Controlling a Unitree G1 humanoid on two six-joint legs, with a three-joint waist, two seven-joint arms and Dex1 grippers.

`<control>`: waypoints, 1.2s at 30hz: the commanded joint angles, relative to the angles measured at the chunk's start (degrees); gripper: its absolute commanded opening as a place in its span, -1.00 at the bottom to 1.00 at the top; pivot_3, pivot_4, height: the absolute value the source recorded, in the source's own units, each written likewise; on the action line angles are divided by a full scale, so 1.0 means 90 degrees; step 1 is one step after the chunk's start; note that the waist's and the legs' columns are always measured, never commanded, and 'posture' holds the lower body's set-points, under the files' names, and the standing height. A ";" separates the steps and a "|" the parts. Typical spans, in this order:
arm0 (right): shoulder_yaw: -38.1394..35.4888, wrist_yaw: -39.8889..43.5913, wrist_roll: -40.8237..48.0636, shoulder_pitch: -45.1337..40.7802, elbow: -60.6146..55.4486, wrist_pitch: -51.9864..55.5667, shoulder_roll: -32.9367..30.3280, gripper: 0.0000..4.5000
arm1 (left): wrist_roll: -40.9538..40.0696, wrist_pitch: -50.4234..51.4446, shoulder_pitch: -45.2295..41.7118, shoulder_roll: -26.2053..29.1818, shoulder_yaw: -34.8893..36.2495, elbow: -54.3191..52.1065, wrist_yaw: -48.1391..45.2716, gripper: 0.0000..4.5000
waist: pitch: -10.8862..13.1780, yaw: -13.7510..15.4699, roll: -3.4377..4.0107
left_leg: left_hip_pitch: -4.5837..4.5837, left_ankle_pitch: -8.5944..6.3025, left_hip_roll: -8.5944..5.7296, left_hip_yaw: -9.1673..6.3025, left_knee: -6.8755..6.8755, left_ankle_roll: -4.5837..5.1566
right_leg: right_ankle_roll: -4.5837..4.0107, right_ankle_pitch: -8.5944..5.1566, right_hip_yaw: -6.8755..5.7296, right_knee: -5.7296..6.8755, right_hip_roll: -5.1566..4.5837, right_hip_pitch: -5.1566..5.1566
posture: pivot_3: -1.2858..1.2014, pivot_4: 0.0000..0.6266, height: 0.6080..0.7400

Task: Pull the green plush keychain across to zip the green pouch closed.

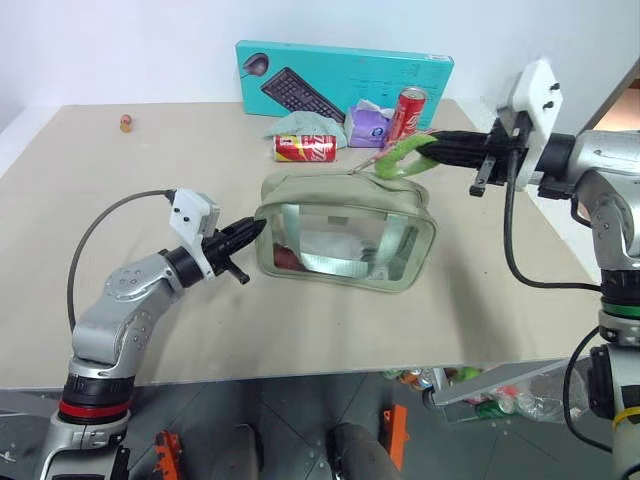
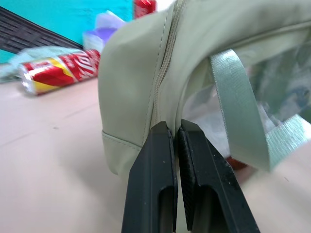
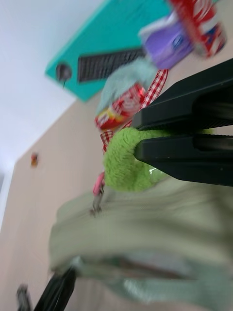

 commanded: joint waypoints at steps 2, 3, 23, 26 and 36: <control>-0.0609 -0.0445 -0.0128 0.0028 0.0125 -0.0266 -0.0172 -0.99 | 0.0110 -0.0260 -0.0065 -0.0020 0.0347 -0.0092 0.0295 -1.00 | 0.0000 -0.0003 0.0000 | 0.0000 0.0000 0.0000 0.0001 -0.0001 0.0000 | 0.0000 0.0000 0.0002 0.0000 0.0001 -0.0003 | 0.03 -0.52 1.00; -0.0641 -0.0499 -0.0133 0.0065 0.0123 -0.0289 -0.0166 -0.99 | 0.0117 -0.0298 -0.0061 -0.0023 0.0350 -0.0092 0.0322 -1.00 | 0.0000 -0.0003 0.0000 | 0.0000 0.0000 0.0000 0.0001 -0.0001 0.0000 | 0.0000 0.0000 0.0002 0.0001 0.0001 -0.0004 | 0.03 -0.52 1.00; -0.1417 -0.2205 -0.0390 0.1565 0.0532 -0.0357 0.0062 -0.99 | 0.0366 -0.0512 0.0018 -0.0077 0.0279 -0.0019 0.0622 -1.00 | 0.0001 -0.0001 0.0003 | -0.0016 0.0000 -0.0006 0.0004 0.0003 0.0000 | 0.0007 0.0005 0.0008 0.0001 -0.0002 -0.0013 | 0.03 -0.52 1.00; -0.1294 -0.2516 -0.0422 0.2107 0.0244 -0.0217 0.0363 -0.99 | 0.0398 -0.0523 -0.0001 -0.0094 0.0251 -0.0002 0.0640 -1.00 | 0.0000 0.0002 0.0002 | -0.0012 0.0000 -0.0005 0.0002 0.0005 0.0000 | 0.0009 0.0006 0.0008 0.0003 0.0000 -0.0009 | 0.03 -0.52 1.00; -0.0822 -0.3319 -0.0489 0.2956 -0.0349 0.0148 0.1553 -0.99 | 0.0438 -0.0484 -0.0068 -0.0170 0.0232 0.0012 0.0670 -1.00 | -0.0001 -0.0013 0.0003 | -0.0003 0.0004 -0.0004 0.0009 0.0011 -0.0005 | 0.0017 0.0020 0.0019 0.0008 0.0007 -0.0006 | 0.03 -0.52 1.00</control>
